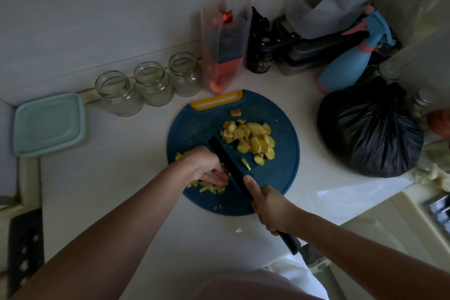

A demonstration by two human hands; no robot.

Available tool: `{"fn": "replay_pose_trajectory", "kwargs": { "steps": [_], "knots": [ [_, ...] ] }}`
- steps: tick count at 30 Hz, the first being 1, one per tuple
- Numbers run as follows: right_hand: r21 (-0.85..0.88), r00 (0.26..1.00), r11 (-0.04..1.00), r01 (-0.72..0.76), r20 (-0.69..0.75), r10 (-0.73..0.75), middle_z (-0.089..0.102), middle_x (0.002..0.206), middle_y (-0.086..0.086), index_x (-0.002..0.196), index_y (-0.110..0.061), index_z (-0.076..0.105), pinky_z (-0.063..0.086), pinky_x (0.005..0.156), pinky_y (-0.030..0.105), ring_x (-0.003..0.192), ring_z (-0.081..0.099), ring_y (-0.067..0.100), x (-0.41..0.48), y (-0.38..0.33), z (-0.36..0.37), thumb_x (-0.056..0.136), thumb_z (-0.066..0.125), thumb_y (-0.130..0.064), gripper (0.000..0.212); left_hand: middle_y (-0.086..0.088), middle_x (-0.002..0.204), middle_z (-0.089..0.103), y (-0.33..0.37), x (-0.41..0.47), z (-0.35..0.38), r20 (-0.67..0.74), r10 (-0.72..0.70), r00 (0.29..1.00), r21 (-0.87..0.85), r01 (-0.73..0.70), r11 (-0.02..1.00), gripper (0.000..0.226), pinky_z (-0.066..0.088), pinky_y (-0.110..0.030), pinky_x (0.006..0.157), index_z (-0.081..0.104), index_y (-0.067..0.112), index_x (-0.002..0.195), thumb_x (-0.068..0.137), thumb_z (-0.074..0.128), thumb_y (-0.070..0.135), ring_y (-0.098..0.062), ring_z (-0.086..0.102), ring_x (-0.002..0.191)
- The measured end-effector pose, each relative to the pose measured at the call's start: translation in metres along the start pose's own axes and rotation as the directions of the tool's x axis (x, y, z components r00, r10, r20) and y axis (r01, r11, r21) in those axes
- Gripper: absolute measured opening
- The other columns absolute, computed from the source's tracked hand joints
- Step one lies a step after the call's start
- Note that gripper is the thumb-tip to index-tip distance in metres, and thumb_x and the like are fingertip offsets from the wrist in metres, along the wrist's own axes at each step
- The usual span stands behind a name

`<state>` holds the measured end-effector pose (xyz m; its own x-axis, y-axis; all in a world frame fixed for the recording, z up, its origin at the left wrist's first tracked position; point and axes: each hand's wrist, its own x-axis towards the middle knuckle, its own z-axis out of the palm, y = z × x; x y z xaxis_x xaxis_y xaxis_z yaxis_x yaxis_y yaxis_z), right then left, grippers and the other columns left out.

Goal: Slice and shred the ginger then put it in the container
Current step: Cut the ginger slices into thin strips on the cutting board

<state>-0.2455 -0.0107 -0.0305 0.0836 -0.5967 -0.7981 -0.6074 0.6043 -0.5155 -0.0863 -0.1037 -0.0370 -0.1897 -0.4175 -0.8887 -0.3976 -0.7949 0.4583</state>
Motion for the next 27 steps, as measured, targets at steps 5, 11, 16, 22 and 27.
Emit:
{"fn": "replay_pose_trajectory", "kwargs": {
  "steps": [5, 11, 16, 22, 27],
  "knots": [
    [-0.077, 0.998, 0.996, 0.055, -0.022, -0.057, 0.04, 0.055, 0.009, 0.063, -0.01, 0.037, 0.033, 0.035, 0.017, 0.029, 0.036, 0.009, -0.002, -0.004, -0.003, 0.095, 0.021, -0.066, 0.066, -0.018, 0.075, 0.064, -0.001, 0.002, -0.001, 0.011, 0.009, 1.0, -0.013, -0.009, 1.0, 0.02, 0.057, -0.023, 0.055, 0.058, -0.012, 0.109, 0.092, 0.046, -0.012, -0.025, 0.066, 0.086],
    [-0.128, 0.998, 0.99, 0.058, -0.021, -0.062, 0.044, 0.057, 0.011, 0.063, -0.01, 0.037, 0.037, 0.037, 0.019, 0.03, 0.04, 0.01, 0.001, -0.008, -0.003, 0.094, 0.018, -0.066, 0.067, -0.018, 0.077, 0.065, 0.001, 0.004, -0.002, 0.01, 0.003, 1.0, -0.006, -0.003, 1.0, 0.022, 0.057, -0.023, 0.056, 0.058, -0.013, 0.11, 0.092, 0.045, -0.012, -0.026, 0.068, 0.08],
    [-0.145, 0.997, 0.987, 0.073, -0.005, -0.075, 0.044, 0.056, 0.007, 0.066, -0.011, 0.039, 0.04, 0.046, 0.022, 0.029, 0.041, 0.006, 0.008, -0.02, -0.001, 0.096, 0.016, -0.063, 0.064, -0.019, 0.076, 0.066, 0.001, 0.003, -0.002, -0.002, 0.006, 1.0, 0.001, -0.006, 1.0, 0.022, 0.057, -0.026, 0.058, 0.06, -0.011, 0.107, 0.09, 0.046, -0.013, -0.024, 0.068, 0.08],
    [-0.162, 0.996, 0.984, 0.078, -0.035, -0.084, 0.047, 0.058, 0.006, 0.068, -0.012, 0.042, 0.036, 0.039, 0.014, 0.031, 0.044, 0.005, 0.016, -0.027, -0.002, 0.096, 0.015, -0.063, 0.065, -0.02, 0.079, 0.067, -0.002, 0.002, -0.003, -0.009, 0.043, 0.999, 0.024, -0.043, 0.999, 0.023, 0.058, -0.026, 0.06, 0.06, -0.009, 0.111, 0.091, 0.047, -0.011, -0.024, 0.068, 0.078],
    [-0.165, 0.99, 0.979, 0.122, -0.044, -0.131, 0.05, 0.062, 0.009, 0.071, -0.018, 0.042, 0.038, 0.041, 0.015, 0.032, 0.049, 0.004, 0.013, -0.027, -0.002, 0.098, 0.015, -0.06, 0.057, -0.018, 0.078, 0.066, 0.0, -0.005, -0.001, -0.018, 0.055, 0.998, 0.026, -0.054, 0.998, 0.024, 0.058, -0.025, 0.058, 0.059, -0.008, 0.113, 0.091, 0.047, -0.011, -0.023, 0.068, 0.076]
  ]
}}
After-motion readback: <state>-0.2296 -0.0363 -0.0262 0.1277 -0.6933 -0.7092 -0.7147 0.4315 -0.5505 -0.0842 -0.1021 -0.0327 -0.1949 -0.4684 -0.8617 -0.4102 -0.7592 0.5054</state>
